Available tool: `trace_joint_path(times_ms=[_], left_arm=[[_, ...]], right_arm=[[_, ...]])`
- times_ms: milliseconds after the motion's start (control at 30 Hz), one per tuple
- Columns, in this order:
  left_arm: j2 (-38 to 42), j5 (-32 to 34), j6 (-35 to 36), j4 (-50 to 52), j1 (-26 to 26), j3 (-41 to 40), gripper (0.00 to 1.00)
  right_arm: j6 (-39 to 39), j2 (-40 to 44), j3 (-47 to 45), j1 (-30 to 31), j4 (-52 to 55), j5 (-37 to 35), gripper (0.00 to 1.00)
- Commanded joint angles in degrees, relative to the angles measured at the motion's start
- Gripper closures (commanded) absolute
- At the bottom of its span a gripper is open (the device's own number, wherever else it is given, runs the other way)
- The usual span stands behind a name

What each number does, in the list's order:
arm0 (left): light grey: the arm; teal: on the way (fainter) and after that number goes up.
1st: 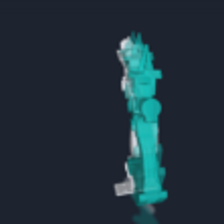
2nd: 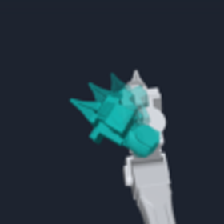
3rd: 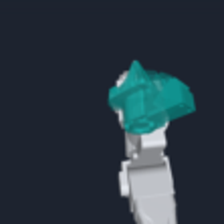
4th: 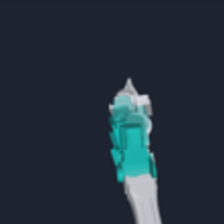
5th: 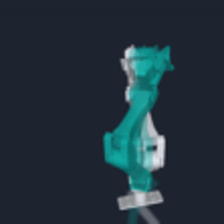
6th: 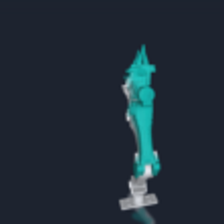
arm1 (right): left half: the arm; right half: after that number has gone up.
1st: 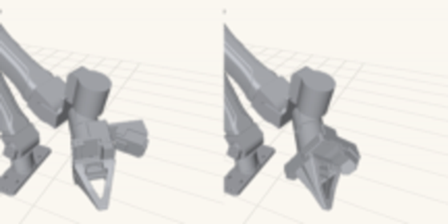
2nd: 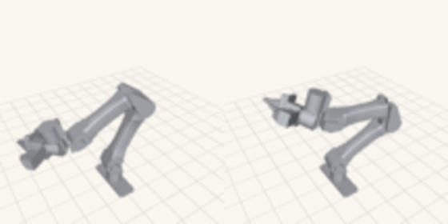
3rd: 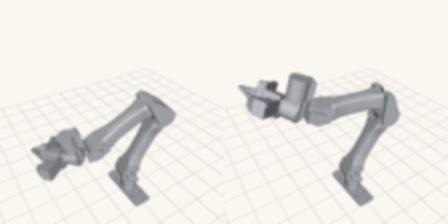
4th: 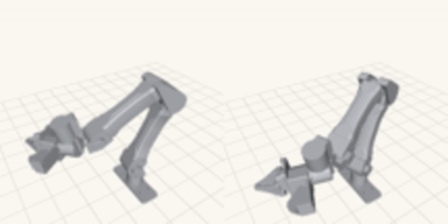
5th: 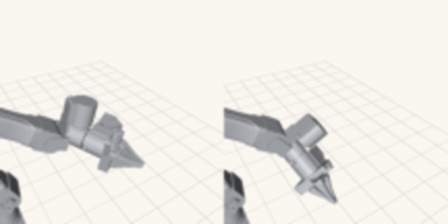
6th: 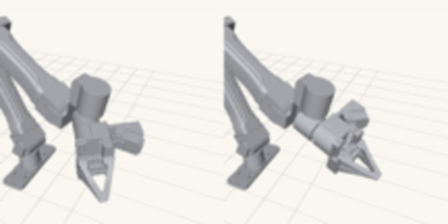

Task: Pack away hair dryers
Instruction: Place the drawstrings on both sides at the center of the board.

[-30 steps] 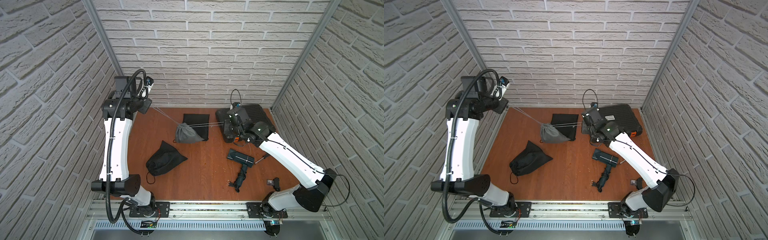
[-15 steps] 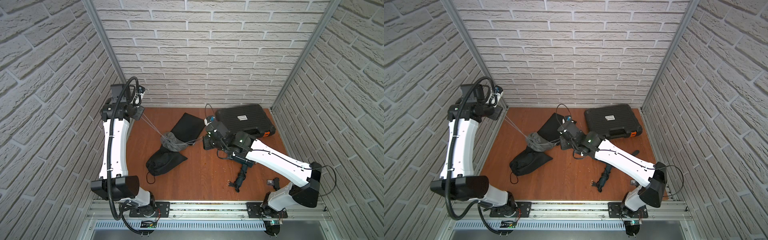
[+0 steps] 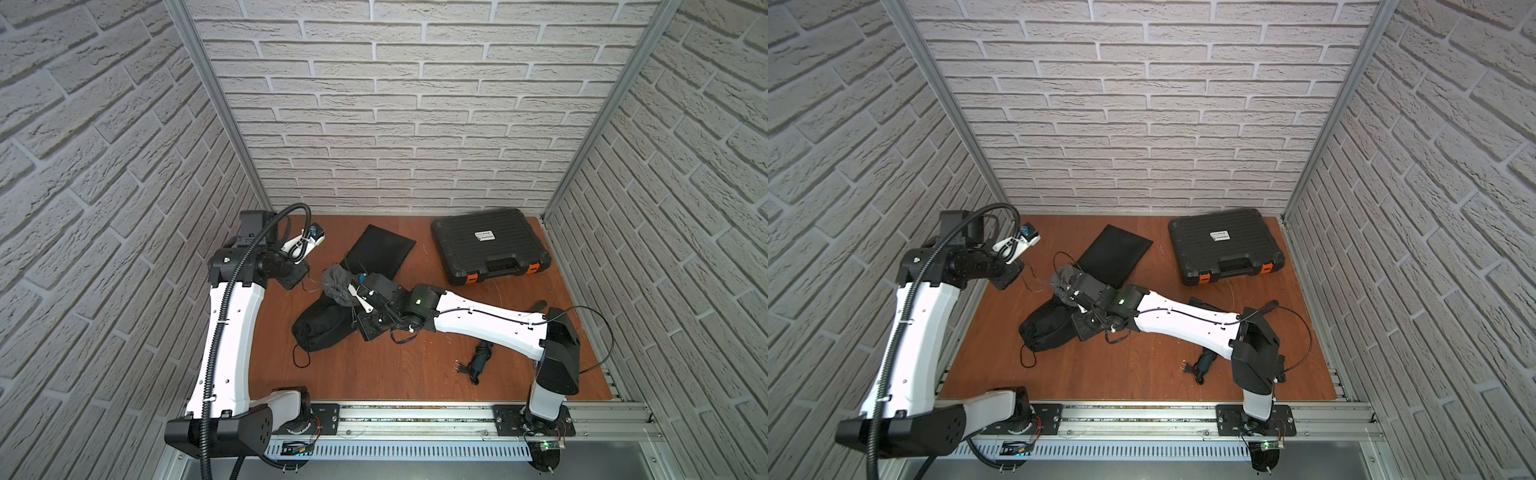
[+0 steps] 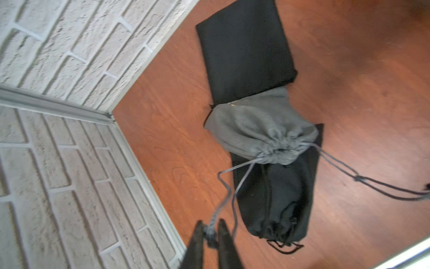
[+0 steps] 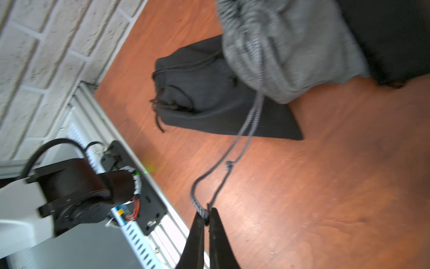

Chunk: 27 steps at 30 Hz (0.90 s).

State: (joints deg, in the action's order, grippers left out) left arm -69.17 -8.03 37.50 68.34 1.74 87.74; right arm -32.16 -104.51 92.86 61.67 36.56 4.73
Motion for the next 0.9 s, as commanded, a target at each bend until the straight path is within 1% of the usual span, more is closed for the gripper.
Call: trace_joint_path(times_ms=[0, 67, 133, 167, 200, 267, 333, 400, 433, 500, 567, 667, 767, 800, 867], left_arm=[[-0.6, -0.7, -0.3, 4.1, 2.9, -0.8, 0.45], [-1.2, 2.6, -2.6, 3.8, 5.6, -1.2, 0.35], [-1.6, 5.4, -4.9, 2.3, 7.9, -1.8, 0.29], [-1.8, 6.6, -6.0, 1.6, 8.7, -1.9, 0.27], [-2.3, 7.9, -7.2, 1.0, 9.5, -1.5, 0.24], [-3.9, 10.3, -9.6, 1.0, 10.8, 0.0, 0.22], [-5.7, 12.5, -12.1, 1.5, 11.2, 2.7, 0.21], [-6.7, 13.4, -13.4, 2.8, 11.3, 5.2, 0.2], [-7.1, 13.3, -13.4, 4.1, 11.5, 6.3, 0.16], [-7.6, 13.1, -11.5, 8.0, 12.1, 8.3, 0.03], [-7.3, 14.9, -9.4, 9.7, 12.9, 8.7, 0.02], [-6.5, 17.8, -7.3, 9.9, 14.1, 8.0, 0.02], [-6.9, 23.0, -7.0, 8.8, 17.2, 7.4, 0.02], [-7.2, 25.9, -7.1, 7.9, 18.3, 7.3, 0.02], [-8.0, 33.6, -6.2, 5.3, 21.8, 6.6, 0.02]], right_arm=[[0.0, 0.9, 1.0, -0.1, -1.3, 3.5, 0.85], [0.2, 1.4, 0.7, -0.1, 0.1, 3.2, 0.79], [0.3, 2.0, 0.2, -0.3, 2.2, 2.3, 0.68], [0.4, 2.4, 0.0, -0.4, 2.9, 2.1, 0.64], [0.5, 2.8, -0.3, -0.5, 3.8, 1.3, 0.6], [0.3, 3.8, -0.5, -0.9, 6.1, -0.7, 0.57], [-1.0, 5.0, -0.9, -2.0, 9.1, -5.3, 0.54], [-2.2, 6.6, -2.6, -4.1, 9.1, -6.4, 0.52], [-3.0, 8.0, -4.4, -5.3, 7.8, -6.4, 0.51], [-4.8, 10.1, -7.7, -7.9, 4.9, -5.6, 0.51], [-6.5, 11.6, -9.4, -10.7, 4.6, -5.5, 0.51], [-7.7, 12.9, -10.7, -14.1, 7.5, -7.7, 0.5], [-9.0, 13.4, -12.9, -17.0, 5.7, -5.7, 0.5], [-10.0, 12.7, -13.1, -18.1, 5.4, -4.1, 0.5], [-11.3, 10.7, -13.2, -19.3, 2.9, -0.9, 0.52]])
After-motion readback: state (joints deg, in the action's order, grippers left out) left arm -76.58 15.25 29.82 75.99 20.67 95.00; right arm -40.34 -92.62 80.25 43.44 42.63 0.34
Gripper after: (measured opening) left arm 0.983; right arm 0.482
